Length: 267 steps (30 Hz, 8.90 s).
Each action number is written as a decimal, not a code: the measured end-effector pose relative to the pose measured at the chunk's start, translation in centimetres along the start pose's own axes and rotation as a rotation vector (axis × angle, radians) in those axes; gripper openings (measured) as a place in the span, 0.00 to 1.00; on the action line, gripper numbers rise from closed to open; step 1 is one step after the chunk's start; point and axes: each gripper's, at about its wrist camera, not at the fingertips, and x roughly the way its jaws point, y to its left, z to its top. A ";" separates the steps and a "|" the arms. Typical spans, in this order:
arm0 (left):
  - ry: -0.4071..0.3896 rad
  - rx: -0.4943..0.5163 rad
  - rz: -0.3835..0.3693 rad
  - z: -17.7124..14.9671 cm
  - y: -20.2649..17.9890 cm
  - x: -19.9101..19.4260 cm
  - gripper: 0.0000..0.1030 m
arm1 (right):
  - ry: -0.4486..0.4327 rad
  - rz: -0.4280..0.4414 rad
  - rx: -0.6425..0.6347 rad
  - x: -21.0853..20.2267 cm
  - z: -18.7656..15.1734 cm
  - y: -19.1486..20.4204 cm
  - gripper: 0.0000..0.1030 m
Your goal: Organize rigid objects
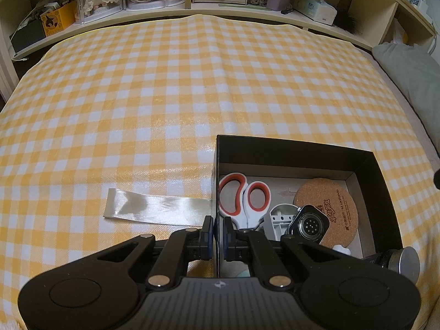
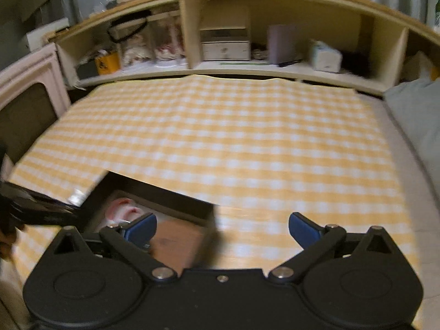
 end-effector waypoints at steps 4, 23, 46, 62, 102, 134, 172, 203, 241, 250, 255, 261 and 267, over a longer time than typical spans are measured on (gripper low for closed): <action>0.000 0.000 0.001 0.1 0.0 0.1 0.05 | -0.005 -0.072 -0.082 -0.4 -1.1 -2.2 1.00; 0.002 -0.014 0.008 0.4 0.9 0.0 0.09 | 0.230 0.144 -0.552 4.2 -9.7 1.7 1.00; -0.009 -0.022 0.006 0.8 2.0 -0.8 0.11 | 0.163 0.067 -0.180 7.0 -7.3 -2.3 0.84; -0.009 -0.022 0.008 0.8 2.2 -1.0 0.10 | 0.405 0.113 -0.210 6.5 -7.4 -2.2 0.67; -0.011 -0.022 0.010 1.0 2.1 -1.2 0.09 | 0.155 0.002 0.214 2.2 -1.9 -3.9 0.59; -0.029 0.030 0.052 1.1 -0.9 -0.2 0.02 | 0.282 -0.022 0.247 6.5 1.6 5.6 0.60; -0.034 0.028 0.047 1.2 -1.0 -0.5 0.03 | 0.200 -0.005 0.218 0.8 0.9 5.6 0.74; -0.341 0.000 0.066 -7.4 -6.1 -17.1 0.89 | -0.101 0.005 0.135 -10.6 -4.3 5.3 0.88; -0.479 0.088 0.091 -12.7 -8.7 -20.9 1.00 | -0.272 -0.135 0.108 -17.0 -9.9 5.3 1.00; -0.479 0.089 0.093 -12.7 -8.7 -21.0 1.00 | -0.280 -0.130 0.104 -17.2 -10.0 5.2 1.00; -0.479 0.089 0.094 -12.7 -8.7 -21.0 1.00 | -0.280 -0.129 0.105 -17.2 -10.0 5.2 1.00; -0.479 0.089 0.093 -12.7 -8.7 -21.0 1.00 | -0.280 -0.130 0.105 -17.3 -10.0 5.2 1.00; -0.478 0.087 0.093 -12.7 -8.7 -21.0 1.00 | -0.274 -0.131 0.102 -17.2 -10.0 5.2 1.00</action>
